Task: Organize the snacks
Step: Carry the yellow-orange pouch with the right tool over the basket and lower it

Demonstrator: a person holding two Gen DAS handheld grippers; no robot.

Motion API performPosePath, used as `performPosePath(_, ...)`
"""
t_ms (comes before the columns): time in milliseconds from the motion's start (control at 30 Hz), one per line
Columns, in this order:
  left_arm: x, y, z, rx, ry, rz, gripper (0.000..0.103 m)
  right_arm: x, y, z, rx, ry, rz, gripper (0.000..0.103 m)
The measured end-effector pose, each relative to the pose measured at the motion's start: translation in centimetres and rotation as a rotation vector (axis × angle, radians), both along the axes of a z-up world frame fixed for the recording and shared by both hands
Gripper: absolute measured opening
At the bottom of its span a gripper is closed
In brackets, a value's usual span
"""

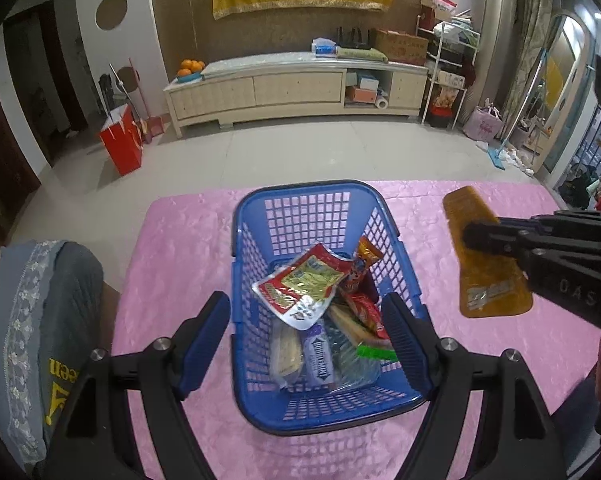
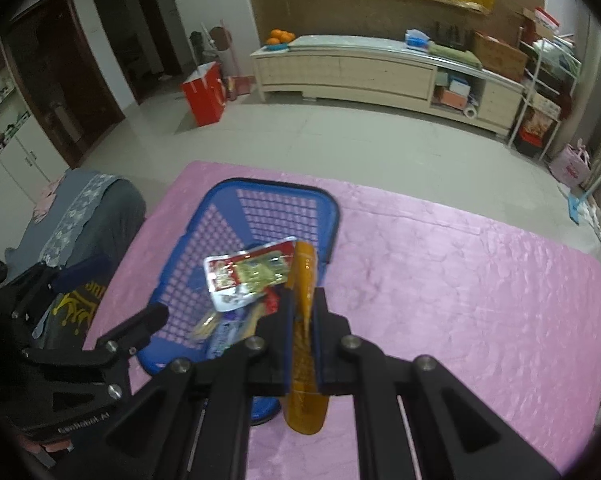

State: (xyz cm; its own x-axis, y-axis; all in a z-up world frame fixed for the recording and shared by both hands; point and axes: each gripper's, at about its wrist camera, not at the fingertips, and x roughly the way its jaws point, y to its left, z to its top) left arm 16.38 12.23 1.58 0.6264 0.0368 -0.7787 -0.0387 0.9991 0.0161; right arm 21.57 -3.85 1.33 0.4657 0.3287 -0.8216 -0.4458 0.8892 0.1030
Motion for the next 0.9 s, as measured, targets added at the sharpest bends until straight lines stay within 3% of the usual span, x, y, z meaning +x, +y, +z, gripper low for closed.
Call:
performPosePath(533, 0.2, 3.4, -2.0, -0.009, 0.015, 0.051, 0.076, 0.4, 5.0, -3.1, -0.042, 0.05, 0.065, 0.011)
performPosePath(900, 2.4, 3.9, -4.9, -0.004, 0.065, 0.044, 0.076, 2.7, 6.3, -6.5, -0.193, 0.054, 0.057, 0.012)
